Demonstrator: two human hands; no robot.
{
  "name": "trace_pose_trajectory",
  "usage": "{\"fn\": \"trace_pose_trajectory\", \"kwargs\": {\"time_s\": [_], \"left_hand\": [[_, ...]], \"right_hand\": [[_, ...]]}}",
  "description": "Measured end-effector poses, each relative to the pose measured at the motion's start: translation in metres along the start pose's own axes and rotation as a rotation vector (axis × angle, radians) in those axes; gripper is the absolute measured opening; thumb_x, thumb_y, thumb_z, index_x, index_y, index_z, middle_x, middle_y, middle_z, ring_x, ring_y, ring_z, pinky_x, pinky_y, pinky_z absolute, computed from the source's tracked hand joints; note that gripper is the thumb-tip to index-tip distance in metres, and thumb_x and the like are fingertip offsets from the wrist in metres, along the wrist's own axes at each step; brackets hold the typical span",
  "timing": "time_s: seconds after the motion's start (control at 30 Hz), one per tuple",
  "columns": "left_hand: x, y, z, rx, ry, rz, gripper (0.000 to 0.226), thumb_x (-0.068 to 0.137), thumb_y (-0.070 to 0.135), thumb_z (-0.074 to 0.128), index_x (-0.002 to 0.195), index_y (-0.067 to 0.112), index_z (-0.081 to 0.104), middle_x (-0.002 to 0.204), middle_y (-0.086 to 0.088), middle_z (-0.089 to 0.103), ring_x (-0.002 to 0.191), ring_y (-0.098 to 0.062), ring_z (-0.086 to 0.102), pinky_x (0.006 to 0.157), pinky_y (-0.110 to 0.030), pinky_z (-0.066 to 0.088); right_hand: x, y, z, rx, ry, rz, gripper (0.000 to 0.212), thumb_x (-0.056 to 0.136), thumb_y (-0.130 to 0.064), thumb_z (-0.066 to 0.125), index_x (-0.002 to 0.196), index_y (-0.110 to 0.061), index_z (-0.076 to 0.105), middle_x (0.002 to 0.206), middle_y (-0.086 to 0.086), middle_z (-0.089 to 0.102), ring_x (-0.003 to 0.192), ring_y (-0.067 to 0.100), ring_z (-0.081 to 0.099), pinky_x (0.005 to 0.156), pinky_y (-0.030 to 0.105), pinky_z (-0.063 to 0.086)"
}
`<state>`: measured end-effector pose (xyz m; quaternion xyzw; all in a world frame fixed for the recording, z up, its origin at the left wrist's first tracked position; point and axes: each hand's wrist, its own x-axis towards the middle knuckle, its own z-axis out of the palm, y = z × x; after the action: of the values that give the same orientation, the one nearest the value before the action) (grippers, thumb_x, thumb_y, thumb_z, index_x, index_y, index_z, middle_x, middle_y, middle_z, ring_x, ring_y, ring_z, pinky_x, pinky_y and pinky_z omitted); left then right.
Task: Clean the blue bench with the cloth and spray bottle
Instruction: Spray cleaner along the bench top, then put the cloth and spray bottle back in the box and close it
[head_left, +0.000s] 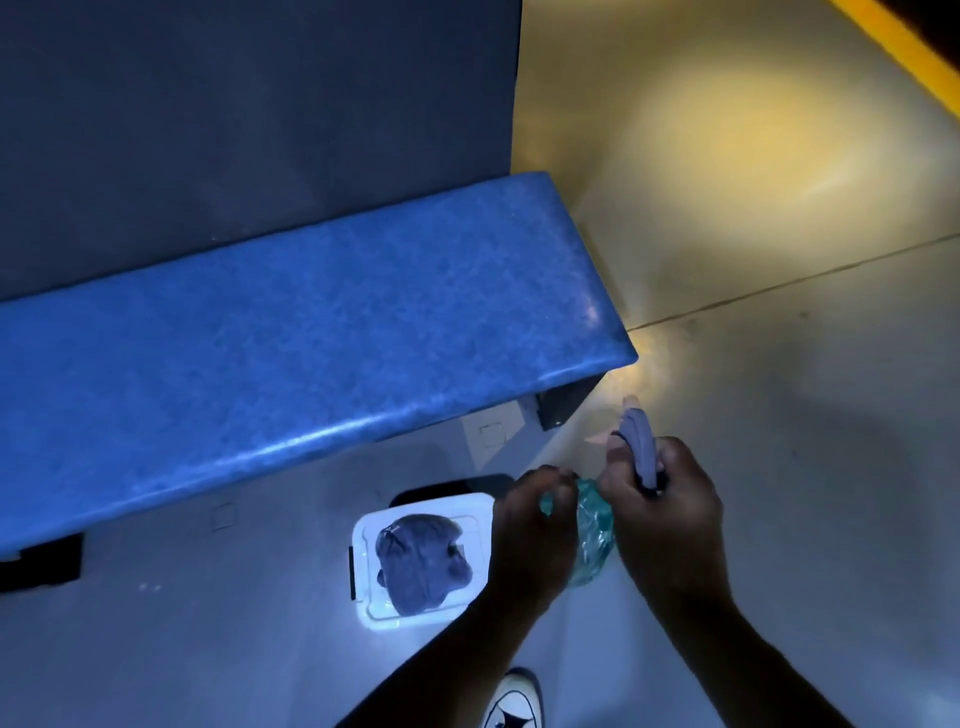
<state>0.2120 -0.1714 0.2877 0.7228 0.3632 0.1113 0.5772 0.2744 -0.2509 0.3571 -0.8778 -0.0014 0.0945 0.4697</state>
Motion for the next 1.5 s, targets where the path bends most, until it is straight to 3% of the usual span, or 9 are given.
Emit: {"fn": "trace_pose_trajectory", "kwargs": {"time_s": [0.17, 0.43, 0.63, 0.77, 0.97, 1.13, 1.27, 1.4, 1.5], "left_hand": [[-0.015, -0.038, -0.014, 0.223, -0.128, 0.175, 0.031, 0.1, 0.04, 0.049, 0.106, 0.019, 0.071, 0.108, 0.004, 0.069, 0.102, -0.009, 0.063, 0.092, -0.02, 0.046], [-0.004, -0.18, -0.051, 0.235, -0.083, -0.198, 0.021, 0.089, 0.024, 0.063, 0.07, 0.018, 0.065, 0.066, 0.001, 0.068, 0.062, -0.011, 0.064, 0.061, -0.031, 0.048], [0.002, -0.279, -0.074, 0.208, -0.068, -0.242, 0.01, 0.094, 0.022, 0.067, 0.09, 0.022, 0.076, 0.077, 0.01, 0.072, 0.071, -0.007, 0.065, 0.068, -0.023, 0.044], [0.002, -0.322, -0.087, 0.538, 0.054, 0.001, 0.013, 0.084, 0.018, 0.078, 0.093, 0.027, 0.074, 0.097, 0.008, 0.07, 0.093, -0.004, 0.06, 0.09, -0.022, 0.047], [0.011, -0.337, -0.088, 0.927, -0.042, -0.132, 0.066, 0.077, 0.044, 0.078, 0.138, 0.032, 0.056, 0.143, -0.004, 0.051, 0.125, -0.034, 0.051, 0.098, -0.045, 0.043], [0.034, -0.323, -0.104, 0.82, -0.079, -0.165, 0.037, 0.082, 0.019, 0.066, 0.118, 0.028, 0.066, 0.118, -0.005, 0.062, 0.109, -0.033, 0.061, 0.077, -0.034, 0.045], [0.013, -0.297, -0.123, 0.665, -0.097, -0.149, 0.032, 0.078, 0.019, 0.065, 0.107, 0.032, 0.066, 0.11, 0.001, 0.064, 0.102, -0.027, 0.064, 0.082, -0.035, 0.053], [-0.051, -0.299, -0.136, 0.567, -0.123, -0.172, 0.028, 0.072, 0.028, 0.055, 0.097, 0.037, 0.061, 0.099, 0.009, 0.06, 0.09, -0.012, 0.062, 0.074, -0.031, 0.053], [-0.096, -0.329, -0.14, 0.464, -0.154, -0.243, 0.03, 0.081, 0.018, 0.059, 0.107, 0.032, 0.065, 0.107, 0.002, 0.064, 0.088, -0.004, 0.059, 0.072, -0.007, 0.043]], "right_hand": [[-0.028, 0.028, -0.015, -0.089, -0.126, -0.016, 0.014, 0.092, -0.031, 0.067, 0.081, -0.023, 0.069, 0.074, -0.009, 0.072, 0.073, 0.001, 0.068, 0.063, 0.017, 0.049], [-0.033, 0.163, 0.054, -0.272, -0.224, 0.147, 0.007, 0.085, -0.022, 0.075, 0.09, -0.017, 0.075, 0.094, 0.002, 0.074, 0.088, 0.02, 0.068, 0.079, 0.031, 0.051], [-0.011, 0.273, 0.124, -0.505, -0.327, 0.218, 0.016, 0.087, -0.023, 0.07, 0.091, -0.008, 0.074, 0.092, 0.014, 0.075, 0.088, 0.034, 0.069, 0.077, 0.035, 0.054], [-0.006, 0.324, 0.164, -0.551, -0.323, 0.268, 0.018, 0.09, -0.024, 0.067, 0.086, -0.007, 0.073, 0.087, 0.018, 0.074, 0.081, 0.036, 0.066, 0.066, 0.031, 0.045], [-0.009, 0.337, 0.174, -0.554, -0.327, 0.218, 0.013, 0.086, -0.02, 0.071, 0.088, -0.008, 0.07, 0.088, 0.015, 0.07, 0.077, 0.032, 0.059, 0.068, 0.028, 0.035], [-0.005, 0.327, 0.16, -0.614, -0.482, 0.238, 0.026, 0.092, -0.033, 0.065, 0.103, -0.01, 0.071, 0.1, 0.013, 0.073, 0.088, 0.03, 0.066, 0.075, 0.034, 0.05], [-0.013, 0.3, 0.152, -0.603, -0.387, 0.134, 0.041, 0.092, -0.03, 0.069, 0.126, -0.009, 0.062, 0.122, 0.016, 0.064, 0.111, 0.034, 0.062, 0.092, 0.038, 0.05], [-0.03, 0.284, 0.15, -0.6, -0.371, -0.267, 0.009, 0.089, -0.013, 0.066, 0.098, -0.011, 0.065, 0.096, 0.011, 0.062, 0.083, 0.033, 0.063, 0.072, 0.04, 0.054], [-0.038, 0.282, 0.167, -0.631, -0.52, -0.263, 0.006, 0.089, -0.011, 0.066, 0.094, -0.01, 0.067, 0.092, 0.011, 0.067, 0.082, 0.032, 0.064, 0.073, 0.03, 0.046]]}}
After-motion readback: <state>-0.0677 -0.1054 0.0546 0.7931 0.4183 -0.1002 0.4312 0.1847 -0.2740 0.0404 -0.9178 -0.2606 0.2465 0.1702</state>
